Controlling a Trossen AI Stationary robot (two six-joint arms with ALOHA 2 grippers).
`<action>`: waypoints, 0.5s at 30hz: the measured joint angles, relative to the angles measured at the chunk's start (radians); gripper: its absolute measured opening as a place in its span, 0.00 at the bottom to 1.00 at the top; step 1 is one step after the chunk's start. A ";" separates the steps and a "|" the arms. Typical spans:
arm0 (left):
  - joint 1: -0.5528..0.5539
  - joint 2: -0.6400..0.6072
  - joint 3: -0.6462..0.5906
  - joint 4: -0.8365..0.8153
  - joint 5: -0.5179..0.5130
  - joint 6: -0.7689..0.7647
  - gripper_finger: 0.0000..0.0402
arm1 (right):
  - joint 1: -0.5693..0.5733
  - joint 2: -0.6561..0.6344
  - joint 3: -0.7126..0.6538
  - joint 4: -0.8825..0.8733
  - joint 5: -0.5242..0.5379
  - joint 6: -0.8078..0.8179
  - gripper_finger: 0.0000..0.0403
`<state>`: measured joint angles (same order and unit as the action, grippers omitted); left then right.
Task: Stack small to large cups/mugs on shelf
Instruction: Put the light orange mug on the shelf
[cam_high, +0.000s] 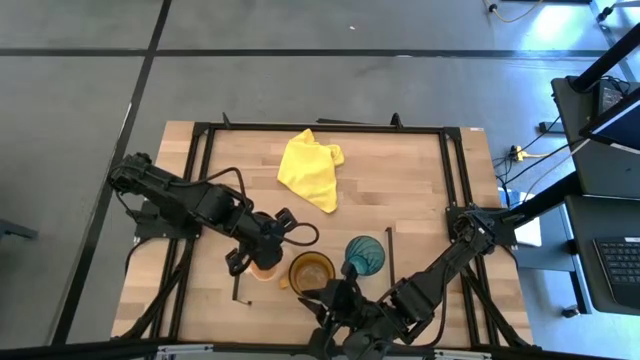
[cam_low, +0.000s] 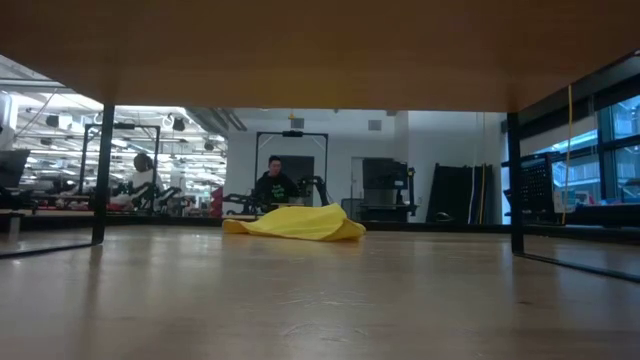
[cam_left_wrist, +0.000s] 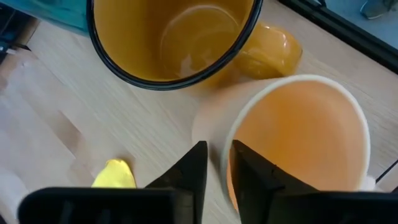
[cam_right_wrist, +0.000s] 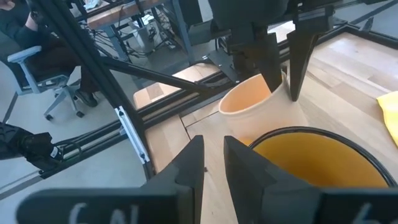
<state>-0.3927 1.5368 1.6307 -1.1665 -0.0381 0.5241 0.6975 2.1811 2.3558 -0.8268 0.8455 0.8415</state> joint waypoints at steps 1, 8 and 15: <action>0.000 0.000 0.000 -0.001 0.000 -0.001 0.17 | 0.000 0.000 0.000 0.001 0.000 -0.007 0.16; 0.000 0.000 0.000 -0.007 -0.002 -0.018 0.21 | 0.000 0.000 0.000 0.007 0.001 -0.015 0.16; 0.009 0.000 0.000 -0.009 -0.051 -0.020 0.20 | 0.000 0.000 0.000 0.007 0.002 -0.017 0.16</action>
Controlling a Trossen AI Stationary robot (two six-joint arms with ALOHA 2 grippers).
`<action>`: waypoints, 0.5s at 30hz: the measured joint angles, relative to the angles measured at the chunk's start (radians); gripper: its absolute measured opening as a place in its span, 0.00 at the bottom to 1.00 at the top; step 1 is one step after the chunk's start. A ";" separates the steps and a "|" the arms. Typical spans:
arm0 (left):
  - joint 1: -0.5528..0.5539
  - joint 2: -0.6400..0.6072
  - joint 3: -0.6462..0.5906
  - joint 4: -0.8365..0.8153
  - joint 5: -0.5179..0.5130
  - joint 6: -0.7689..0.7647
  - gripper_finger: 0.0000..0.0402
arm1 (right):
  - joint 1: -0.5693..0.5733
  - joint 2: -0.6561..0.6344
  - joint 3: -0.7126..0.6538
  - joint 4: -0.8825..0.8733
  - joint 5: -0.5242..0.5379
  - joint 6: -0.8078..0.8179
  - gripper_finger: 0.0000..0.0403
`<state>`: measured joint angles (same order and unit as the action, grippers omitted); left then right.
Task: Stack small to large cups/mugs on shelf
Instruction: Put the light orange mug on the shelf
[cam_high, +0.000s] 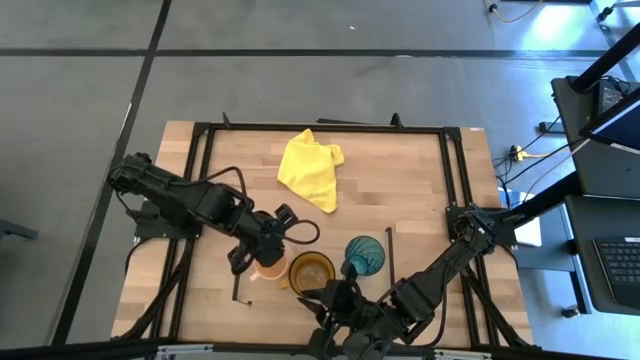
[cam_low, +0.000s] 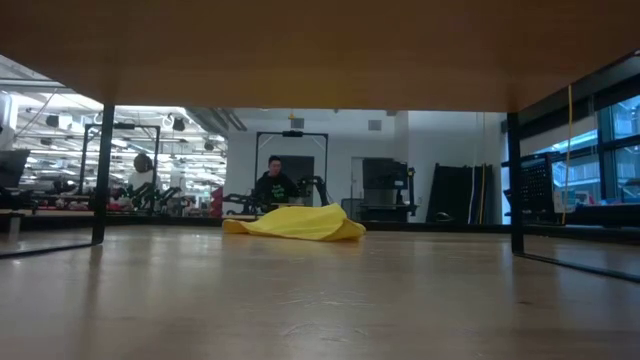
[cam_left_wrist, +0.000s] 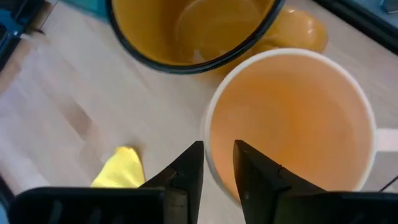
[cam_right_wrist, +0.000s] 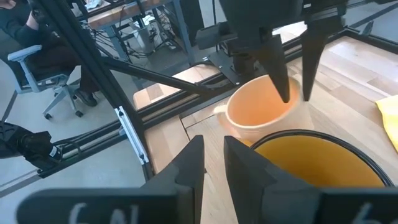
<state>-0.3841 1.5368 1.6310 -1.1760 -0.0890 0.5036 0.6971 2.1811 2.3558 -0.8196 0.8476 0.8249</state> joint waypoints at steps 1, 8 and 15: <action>0.002 0.000 0.000 0.000 -0.002 -0.001 0.20 | 0.000 0.000 0.000 0.000 0.000 0.000 0.16; 0.028 0.000 0.000 -0.038 0.003 -0.070 0.20 | 0.000 0.000 0.000 0.000 0.000 -0.001 0.16; 0.046 0.000 0.000 -0.121 0.046 -0.173 0.11 | -0.001 0.000 0.000 0.000 0.008 -0.022 0.16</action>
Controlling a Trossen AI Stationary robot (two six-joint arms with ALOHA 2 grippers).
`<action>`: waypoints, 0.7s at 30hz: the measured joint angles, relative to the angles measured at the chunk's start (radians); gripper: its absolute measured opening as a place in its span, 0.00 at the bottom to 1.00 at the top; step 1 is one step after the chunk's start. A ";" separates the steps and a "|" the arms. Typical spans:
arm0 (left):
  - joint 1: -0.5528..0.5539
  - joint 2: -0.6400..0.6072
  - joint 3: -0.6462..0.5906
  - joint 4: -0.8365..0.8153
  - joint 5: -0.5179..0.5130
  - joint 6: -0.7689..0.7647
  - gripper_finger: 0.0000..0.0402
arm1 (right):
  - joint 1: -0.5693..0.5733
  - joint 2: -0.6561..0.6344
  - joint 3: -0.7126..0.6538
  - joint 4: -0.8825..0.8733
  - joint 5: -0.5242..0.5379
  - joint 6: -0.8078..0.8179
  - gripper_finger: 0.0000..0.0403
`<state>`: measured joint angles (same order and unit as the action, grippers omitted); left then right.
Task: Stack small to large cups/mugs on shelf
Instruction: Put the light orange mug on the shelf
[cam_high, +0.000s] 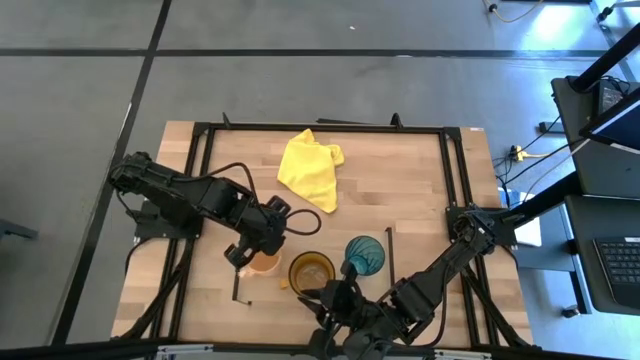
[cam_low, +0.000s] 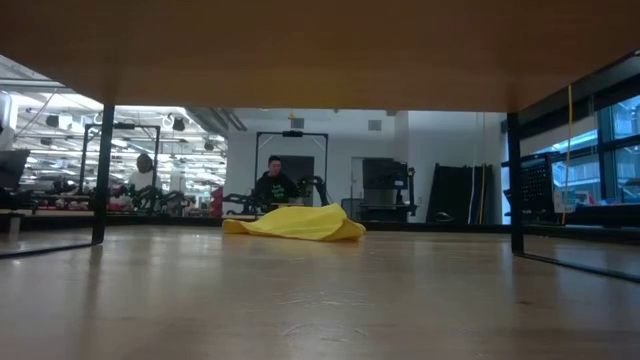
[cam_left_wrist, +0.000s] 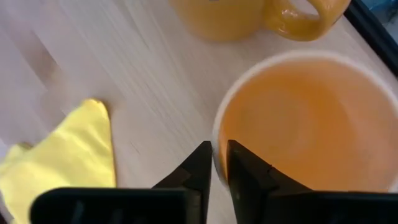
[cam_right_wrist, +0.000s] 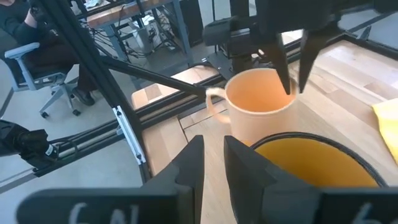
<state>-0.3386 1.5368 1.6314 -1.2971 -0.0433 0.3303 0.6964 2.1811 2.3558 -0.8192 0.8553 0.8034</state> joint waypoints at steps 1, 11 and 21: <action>0.000 0.000 0.000 -0.003 0.003 -0.013 0.09 | 0.000 0.000 0.000 0.000 0.001 -0.002 0.16; 0.000 -0.001 0.001 0.000 -0.039 -0.171 0.02 | -0.005 0.000 0.000 0.000 0.001 -0.024 0.16; -0.001 -0.001 0.001 -0.017 -0.060 -0.441 0.04 | -0.005 0.000 0.000 0.000 0.000 -0.051 0.16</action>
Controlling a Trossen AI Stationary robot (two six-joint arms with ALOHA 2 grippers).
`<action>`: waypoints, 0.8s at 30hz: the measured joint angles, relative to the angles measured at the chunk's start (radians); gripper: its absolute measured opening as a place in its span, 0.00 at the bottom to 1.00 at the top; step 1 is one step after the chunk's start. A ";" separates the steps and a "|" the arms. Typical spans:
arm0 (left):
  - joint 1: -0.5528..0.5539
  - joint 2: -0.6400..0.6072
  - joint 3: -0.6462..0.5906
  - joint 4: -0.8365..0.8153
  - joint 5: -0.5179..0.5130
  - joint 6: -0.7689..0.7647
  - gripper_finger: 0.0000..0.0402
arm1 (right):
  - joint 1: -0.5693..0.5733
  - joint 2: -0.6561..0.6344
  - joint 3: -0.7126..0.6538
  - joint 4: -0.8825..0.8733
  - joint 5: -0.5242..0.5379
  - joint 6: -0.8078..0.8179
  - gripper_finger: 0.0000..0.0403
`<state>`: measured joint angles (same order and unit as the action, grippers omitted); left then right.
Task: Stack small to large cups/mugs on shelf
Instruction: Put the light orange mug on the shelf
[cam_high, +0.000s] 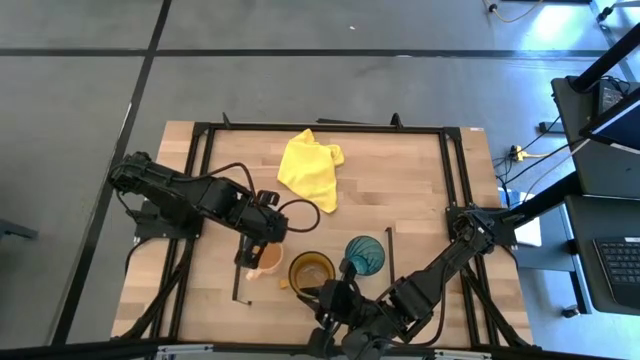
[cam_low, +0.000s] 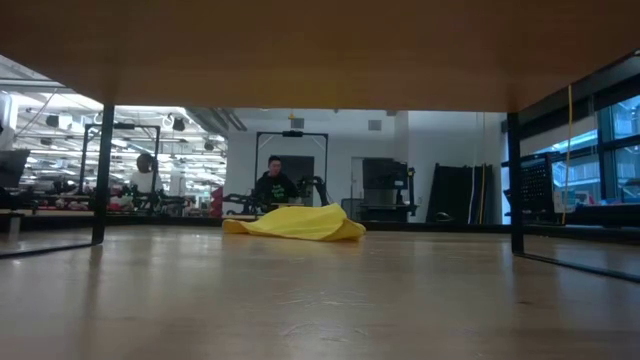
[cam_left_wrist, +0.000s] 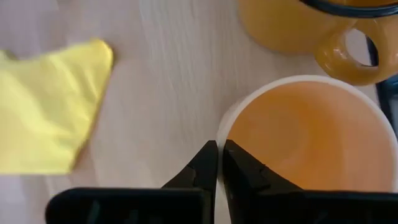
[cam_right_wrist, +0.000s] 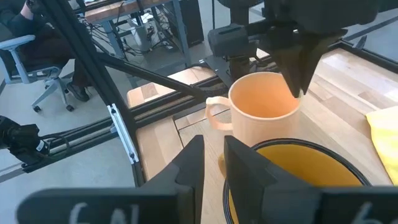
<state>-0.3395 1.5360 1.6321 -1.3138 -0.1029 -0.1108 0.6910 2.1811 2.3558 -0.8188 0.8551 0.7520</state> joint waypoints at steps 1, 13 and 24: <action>-0.001 0.000 0.000 -0.008 0.011 -0.023 0.04 | 0.000 0.000 0.000 0.000 0.000 -0.002 0.16; -0.063 -0.003 0.002 -0.100 0.016 -0.313 0.04 | 0.000 0.000 0.000 0.000 -0.001 -0.023 0.16; -0.153 -0.001 0.002 -0.114 -0.044 -0.541 0.02 | 0.000 0.000 0.000 0.000 -0.019 -0.039 0.16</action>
<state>-0.4922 1.5352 1.6345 -1.4278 -0.1468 -0.6518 0.6910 2.1811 2.3558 -0.8185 0.8364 0.7128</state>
